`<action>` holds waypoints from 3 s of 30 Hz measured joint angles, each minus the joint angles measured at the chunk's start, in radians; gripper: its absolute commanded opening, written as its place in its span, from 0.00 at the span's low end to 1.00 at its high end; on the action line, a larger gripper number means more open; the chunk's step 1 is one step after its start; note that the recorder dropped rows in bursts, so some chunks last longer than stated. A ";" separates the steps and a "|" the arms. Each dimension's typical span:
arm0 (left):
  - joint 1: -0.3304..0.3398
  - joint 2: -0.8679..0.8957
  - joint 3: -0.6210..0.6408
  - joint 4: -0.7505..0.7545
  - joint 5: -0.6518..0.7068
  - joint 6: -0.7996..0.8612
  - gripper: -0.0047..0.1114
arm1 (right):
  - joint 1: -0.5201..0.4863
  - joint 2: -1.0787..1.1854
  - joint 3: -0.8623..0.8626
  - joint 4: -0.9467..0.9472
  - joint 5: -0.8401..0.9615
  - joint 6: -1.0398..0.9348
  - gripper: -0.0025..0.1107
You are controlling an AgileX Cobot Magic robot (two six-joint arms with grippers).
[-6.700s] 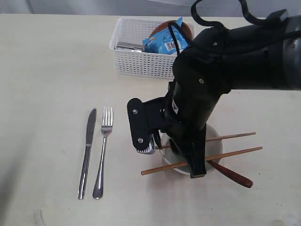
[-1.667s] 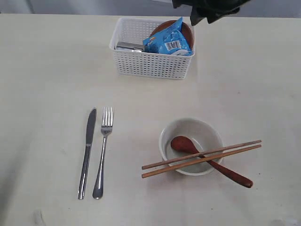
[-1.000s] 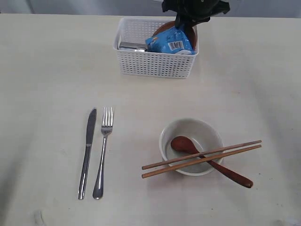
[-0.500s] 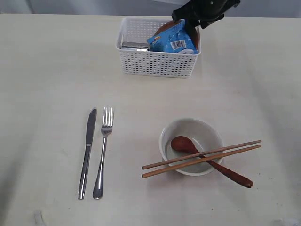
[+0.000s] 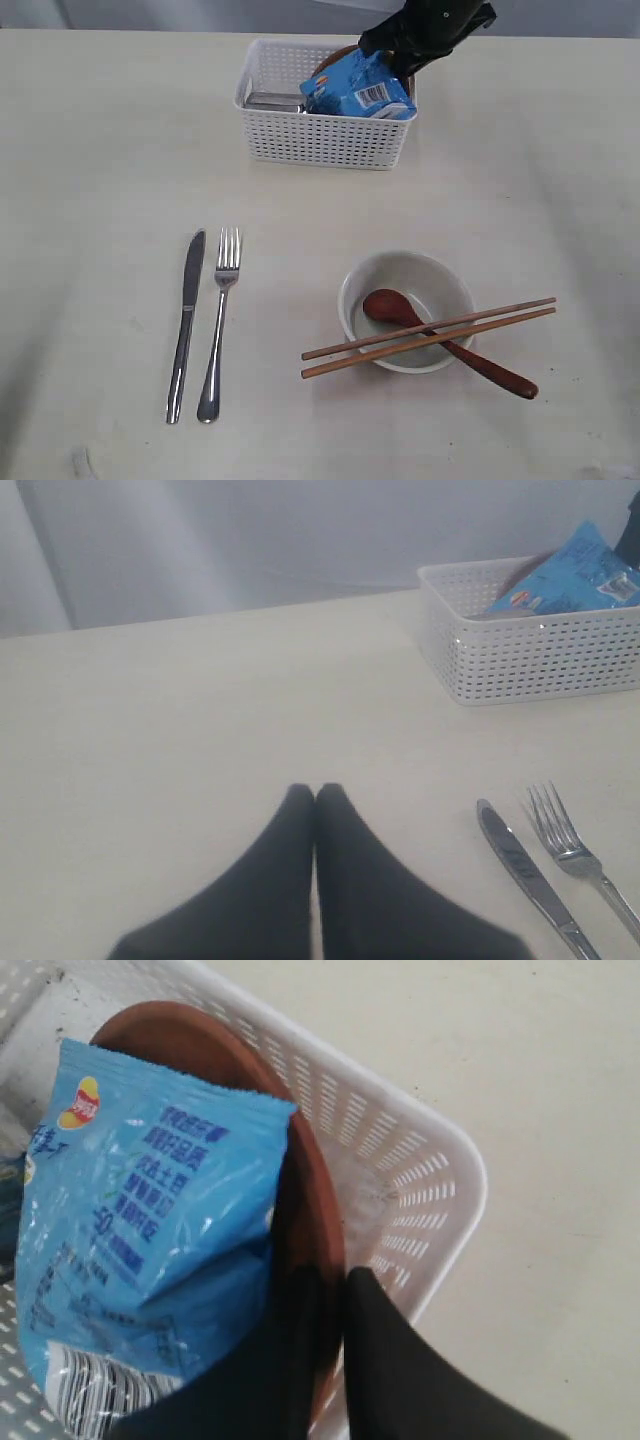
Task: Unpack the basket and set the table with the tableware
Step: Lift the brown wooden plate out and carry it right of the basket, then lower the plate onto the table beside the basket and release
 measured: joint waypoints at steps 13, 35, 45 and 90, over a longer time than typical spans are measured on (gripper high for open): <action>0.000 0.000 0.000 0.000 0.000 0.000 0.04 | 0.000 -0.122 0.002 -0.004 0.022 -0.013 0.02; 0.000 0.000 0.000 0.000 0.000 0.000 0.04 | 0.008 -0.236 0.002 -0.324 0.147 0.146 0.02; 0.000 0.000 0.000 0.000 0.000 0.000 0.04 | -0.031 -0.313 0.002 -0.392 0.290 0.205 0.02; 0.000 0.000 0.000 0.000 0.000 0.000 0.04 | -0.269 -0.193 0.676 0.558 -0.193 -0.266 0.02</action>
